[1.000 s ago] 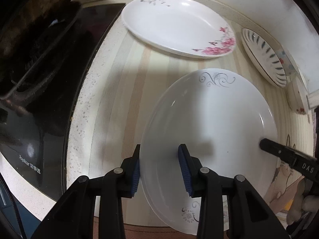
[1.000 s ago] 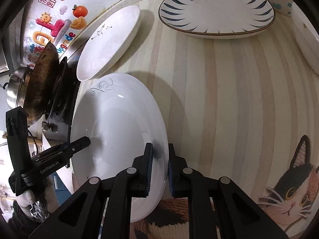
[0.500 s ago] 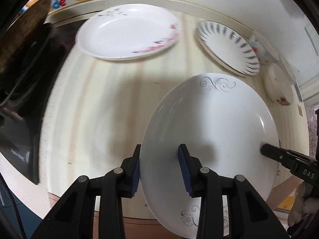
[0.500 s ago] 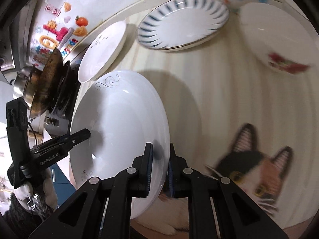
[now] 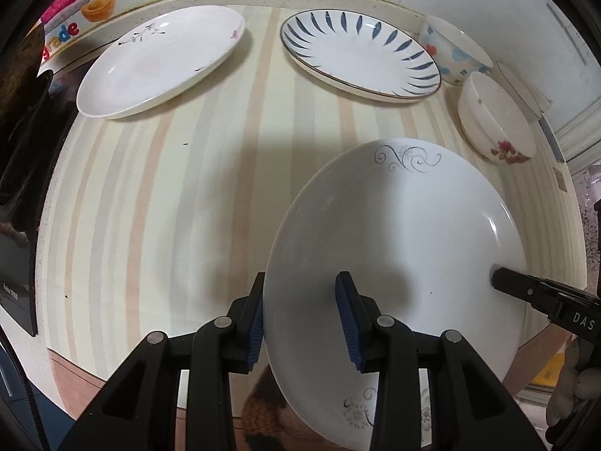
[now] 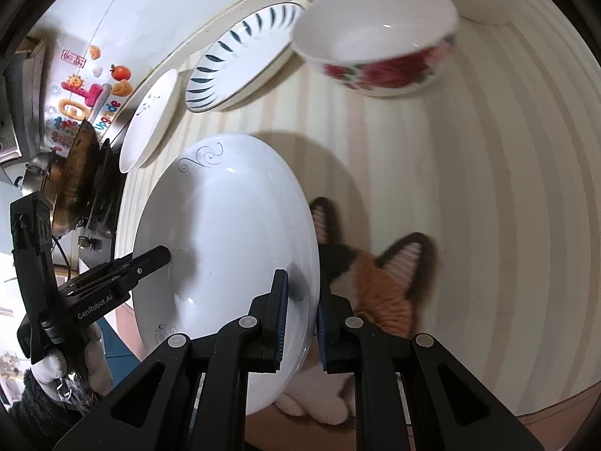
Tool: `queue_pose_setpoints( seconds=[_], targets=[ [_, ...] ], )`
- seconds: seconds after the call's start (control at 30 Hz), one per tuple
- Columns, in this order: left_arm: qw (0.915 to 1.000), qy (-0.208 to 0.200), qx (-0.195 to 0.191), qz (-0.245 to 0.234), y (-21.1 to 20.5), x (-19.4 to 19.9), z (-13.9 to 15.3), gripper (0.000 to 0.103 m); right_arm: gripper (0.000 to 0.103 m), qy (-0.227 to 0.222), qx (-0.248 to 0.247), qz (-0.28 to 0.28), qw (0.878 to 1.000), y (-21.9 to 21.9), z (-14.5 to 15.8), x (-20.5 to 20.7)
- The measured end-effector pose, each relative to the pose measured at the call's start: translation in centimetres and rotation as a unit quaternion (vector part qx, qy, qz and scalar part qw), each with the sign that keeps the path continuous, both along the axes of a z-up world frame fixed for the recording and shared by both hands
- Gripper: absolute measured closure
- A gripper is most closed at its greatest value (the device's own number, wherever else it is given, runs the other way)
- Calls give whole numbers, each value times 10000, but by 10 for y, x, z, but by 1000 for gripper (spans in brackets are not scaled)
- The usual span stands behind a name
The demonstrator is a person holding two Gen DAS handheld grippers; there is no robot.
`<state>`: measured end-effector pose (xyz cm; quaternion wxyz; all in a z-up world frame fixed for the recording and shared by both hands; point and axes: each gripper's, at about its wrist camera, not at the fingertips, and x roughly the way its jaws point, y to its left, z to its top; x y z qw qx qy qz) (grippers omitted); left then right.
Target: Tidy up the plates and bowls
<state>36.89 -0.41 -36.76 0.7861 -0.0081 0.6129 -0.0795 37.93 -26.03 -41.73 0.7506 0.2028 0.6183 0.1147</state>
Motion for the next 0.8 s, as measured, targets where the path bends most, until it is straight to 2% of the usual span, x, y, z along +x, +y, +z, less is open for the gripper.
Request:
queue_pose_setpoints(
  seconds=[0.33, 0.8],
  targets=[
    [9999, 16, 32, 113, -11, -2, -5, 70, 88, 28, -1, -62, 10000, -19, -9, -2],
    [9994, -21, 136, 326, -12, -2, -6, 69, 88, 59, -30, 115, 9999, -15, -7, 1]
  ],
)
